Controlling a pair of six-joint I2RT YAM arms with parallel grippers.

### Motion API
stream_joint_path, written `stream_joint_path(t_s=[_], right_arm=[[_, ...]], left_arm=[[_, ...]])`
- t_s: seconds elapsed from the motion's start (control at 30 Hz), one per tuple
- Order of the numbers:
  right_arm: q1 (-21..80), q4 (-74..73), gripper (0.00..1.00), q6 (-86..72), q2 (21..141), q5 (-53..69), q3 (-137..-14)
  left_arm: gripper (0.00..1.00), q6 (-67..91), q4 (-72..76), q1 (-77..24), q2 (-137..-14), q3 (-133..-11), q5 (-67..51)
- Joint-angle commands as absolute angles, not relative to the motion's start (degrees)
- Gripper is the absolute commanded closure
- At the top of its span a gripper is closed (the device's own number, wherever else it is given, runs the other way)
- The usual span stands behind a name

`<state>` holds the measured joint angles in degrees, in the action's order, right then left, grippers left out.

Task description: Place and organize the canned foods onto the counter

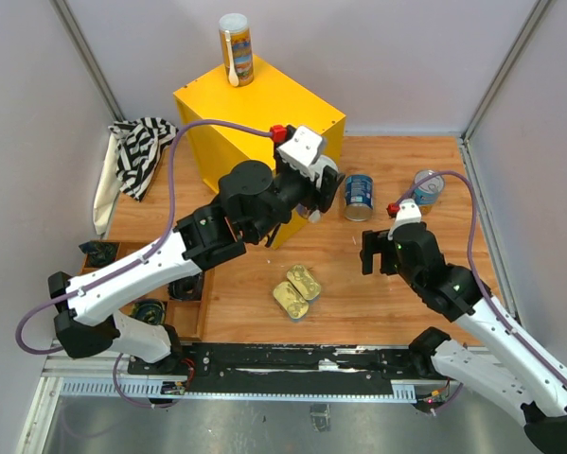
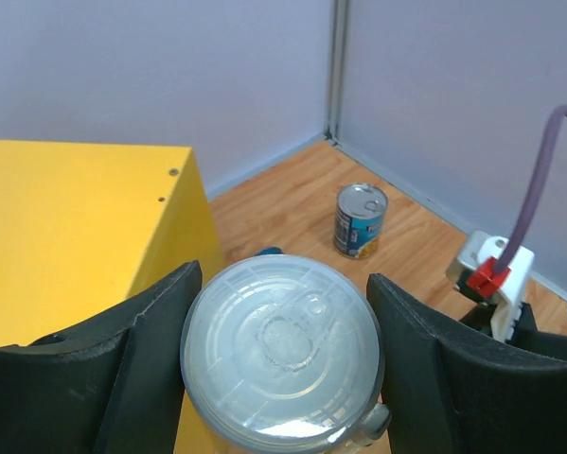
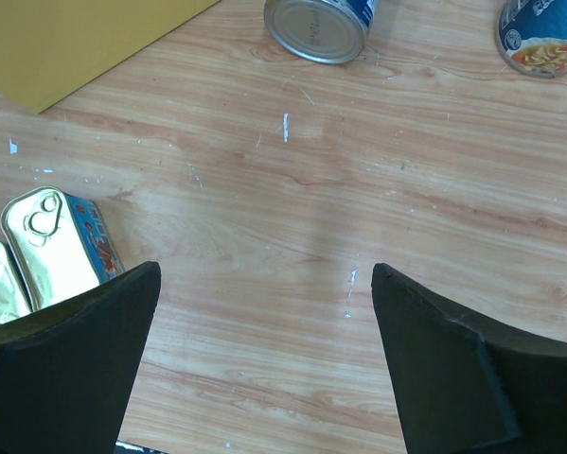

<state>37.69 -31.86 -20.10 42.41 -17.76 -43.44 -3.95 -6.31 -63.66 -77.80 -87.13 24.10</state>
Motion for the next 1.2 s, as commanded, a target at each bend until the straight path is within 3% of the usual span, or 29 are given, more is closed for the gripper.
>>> stream_joint_path(t_s=[0.0, 0.5, 0.73, 0.77, 1.17], right_arm=[[36.99, -34.34, 0.06, -19.80, 40.80, -17.92, -42.63], [36.99, -34.76, 0.06, -20.17, 40.64, -17.09, -47.45], [36.95, -34.40, 0.06, -20.44, 41.02, -16.74, -49.00], [36.93, -34.37, 0.00, -20.70, 40.91, -16.45, -49.09], [36.97, -34.33, 0.01, -23.13, 37.28, -15.91, -48.16]], left_arm=[[1.00, -6.17, -3.74, -64.14, -74.75, -93.84, 29.41], [1.00, -25.66, 12.31, -63.67, -76.86, -101.74, 48.29], [1.00, -22.65, 10.34, -54.69, -81.47, -109.57, 48.89], [1.00, -21.39, 8.83, -53.00, -82.37, -111.31, 48.56], [1.00, -13.74, 7.17, -40.75, -89.92, -120.51, 47.92]])
